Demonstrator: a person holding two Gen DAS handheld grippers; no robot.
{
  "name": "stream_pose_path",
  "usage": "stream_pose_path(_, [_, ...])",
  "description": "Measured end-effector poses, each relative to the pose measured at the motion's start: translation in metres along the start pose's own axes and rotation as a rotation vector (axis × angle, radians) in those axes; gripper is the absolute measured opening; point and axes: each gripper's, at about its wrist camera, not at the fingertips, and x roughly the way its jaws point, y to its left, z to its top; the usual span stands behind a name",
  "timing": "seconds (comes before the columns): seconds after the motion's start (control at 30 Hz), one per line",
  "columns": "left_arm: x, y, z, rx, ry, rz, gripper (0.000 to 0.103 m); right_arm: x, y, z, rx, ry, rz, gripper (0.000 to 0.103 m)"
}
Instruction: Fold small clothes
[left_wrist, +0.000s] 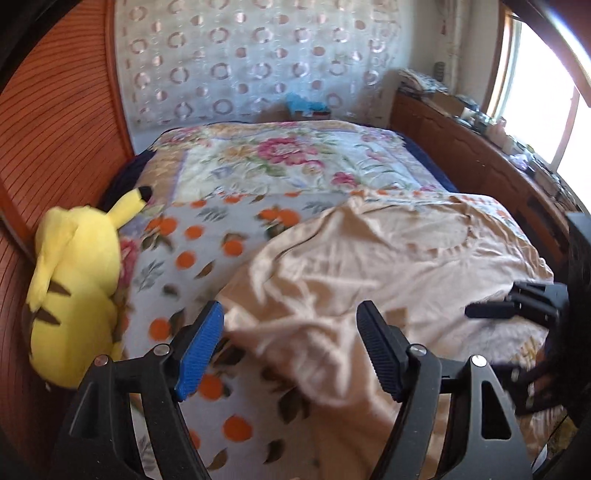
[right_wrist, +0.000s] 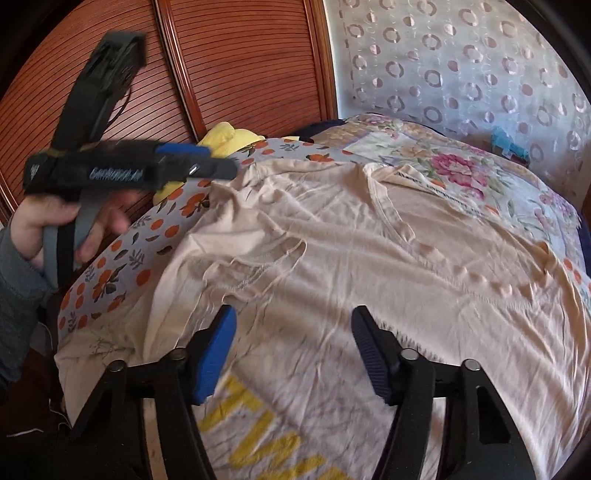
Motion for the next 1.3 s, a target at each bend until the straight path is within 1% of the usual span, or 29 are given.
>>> stream_pose_path(0.13, [-0.002, 0.017, -0.021, -0.034, 0.03, 0.031, 0.075, 0.025, 0.0, 0.019, -0.004, 0.02, 0.033, 0.046])
stream_pose_path(0.23, [-0.004, 0.022, -0.034, -0.046, 0.037, 0.045, 0.075, 0.045, 0.003, 0.031, -0.006, 0.038, 0.06, 0.04])
stream_pose_path(0.33, [-0.008, 0.025, -0.044, -0.057, 0.043, 0.047, 0.075, 0.063, 0.002, 0.038, -0.002, 0.064, 0.036, 0.034])
stream_pose_path(0.37, [-0.009, 0.024, -0.046, -0.058, 0.043, 0.047, 0.075, 0.067, 0.002, 0.041, -0.008, 0.057, 0.027, 0.032])
stream_pose_path(0.43, [-0.011, 0.025, -0.051, -0.057, 0.042, 0.051, 0.075, 0.069, 0.004, 0.043, -0.007, 0.064, 0.012, 0.021])
stream_pose_path(0.47, [-0.011, 0.024, -0.053, -0.056, 0.042, 0.054, 0.075, 0.069, 0.004, 0.043, -0.016, 0.063, 0.01, 0.018])
stream_pose_path(0.5, [-0.011, 0.025, -0.054, -0.055, 0.042, 0.056, 0.075, 0.069, 0.006, 0.042, -0.025, 0.066, 0.007, 0.008])
stream_pose_path(0.53, [-0.01, 0.024, -0.056, -0.051, 0.043, 0.057, 0.075, 0.069, 0.007, 0.04, -0.036, 0.069, 0.005, 0.004])
stream_pose_path(0.6, [-0.007, 0.022, -0.058, -0.044, 0.047, 0.059, 0.075, 0.064, 0.008, 0.04, -0.037, 0.053, 0.014, 0.002])
stream_pose_path(0.63, [-0.005, 0.021, -0.058, -0.042, 0.049, 0.06, 0.075, 0.05, 0.009, 0.037, -0.033, 0.019, 0.002, 0.002])
stream_pose_path(0.7, [-0.003, 0.022, -0.058, -0.042, 0.047, 0.063, 0.075, 0.027, 0.005, 0.035, -0.015, -0.055, -0.037, 0.002])
stream_pose_path(0.73, [-0.003, 0.022, -0.058, -0.044, 0.043, 0.059, 0.075, 0.016, 0.002, 0.033, -0.004, -0.082, -0.078, 0.002])
stream_pose_path(0.77, [-0.003, 0.022, -0.058, -0.044, 0.041, 0.054, 0.075, 0.009, -0.001, 0.03, 0.002, -0.089, -0.123, 0.002])
stream_pose_path(0.87, [0.001, 0.02, -0.055, -0.04, 0.04, 0.05, 0.075, 0.011, -0.009, 0.022, 0.017, -0.052, -0.19, 0.002])
stream_pose_path(0.97, [0.01, 0.018, -0.048, -0.02, 0.045, 0.057, 0.075, 0.016, -0.015, 0.02, 0.049, -0.043, -0.189, 0.002])
stream_pose_path(1.0, [0.013, 0.019, -0.045, -0.015, 0.045, 0.066, 0.075, 0.015, -0.013, 0.02, 0.042, -0.05, -0.205, 0.002])
stream_pose_path(1.07, [0.017, 0.022, -0.041, -0.032, 0.057, 0.066, 0.075, 0.009, -0.009, 0.022, 0.025, -0.079, -0.275, 0.002])
stream_pose_path(1.17, [0.011, 0.023, -0.041, -0.05, 0.046, 0.054, 0.075, -0.009, -0.006, 0.022, 0.048, -0.119, -0.328, 0.002])
stream_pose_path(1.3, [-0.005, 0.013, -0.05, -0.042, 0.032, 0.054, 0.075, -0.011, 0.001, 0.018, 0.064, -0.108, -0.295, 0.002])
